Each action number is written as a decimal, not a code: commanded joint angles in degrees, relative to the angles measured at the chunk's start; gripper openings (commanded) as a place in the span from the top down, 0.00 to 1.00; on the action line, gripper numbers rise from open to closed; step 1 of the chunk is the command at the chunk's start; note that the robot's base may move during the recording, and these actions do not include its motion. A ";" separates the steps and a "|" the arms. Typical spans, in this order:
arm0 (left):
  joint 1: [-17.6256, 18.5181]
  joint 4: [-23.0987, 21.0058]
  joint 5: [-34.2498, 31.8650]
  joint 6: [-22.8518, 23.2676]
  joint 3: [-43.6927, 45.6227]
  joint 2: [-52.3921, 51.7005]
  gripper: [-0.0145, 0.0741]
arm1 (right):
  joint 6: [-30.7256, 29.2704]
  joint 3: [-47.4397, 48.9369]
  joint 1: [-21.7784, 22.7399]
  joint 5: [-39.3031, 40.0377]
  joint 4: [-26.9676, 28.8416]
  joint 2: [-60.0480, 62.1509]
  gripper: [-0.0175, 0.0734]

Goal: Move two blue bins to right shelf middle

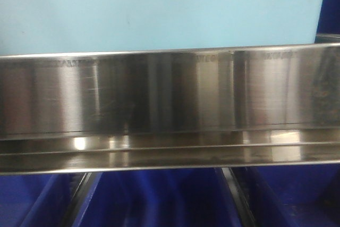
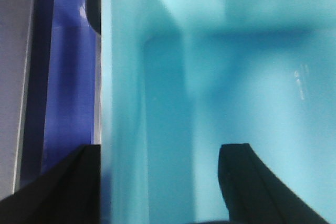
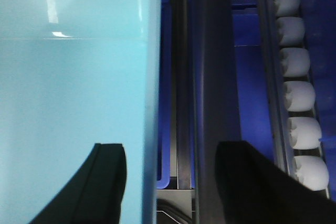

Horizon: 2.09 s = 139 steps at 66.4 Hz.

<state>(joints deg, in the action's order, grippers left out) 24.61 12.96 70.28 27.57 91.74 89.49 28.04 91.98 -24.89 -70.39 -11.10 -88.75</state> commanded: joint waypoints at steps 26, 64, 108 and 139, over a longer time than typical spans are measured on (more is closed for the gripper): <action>0.36 1.11 -0.31 0.92 -0.30 -0.34 0.44 | 0.16 -0.21 0.34 0.43 1.46 -0.70 0.50; 0.36 1.33 -0.31 0.92 -2.07 -1.07 0.44 | 0.05 -0.21 0.34 0.43 1.46 -0.68 0.50; -2.01 -1.30 -0.31 -0.41 -2.07 -1.85 0.44 | 0.05 -0.21 0.34 0.43 1.46 -0.68 0.50; -2.01 -1.30 -0.31 -1.81 -2.07 -1.85 0.44 | -1.14 -0.21 0.34 0.43 1.46 -0.68 0.50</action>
<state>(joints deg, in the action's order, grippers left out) 22.53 11.85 70.16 26.42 89.68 88.41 27.64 91.89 -24.89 -70.39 -9.16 -89.61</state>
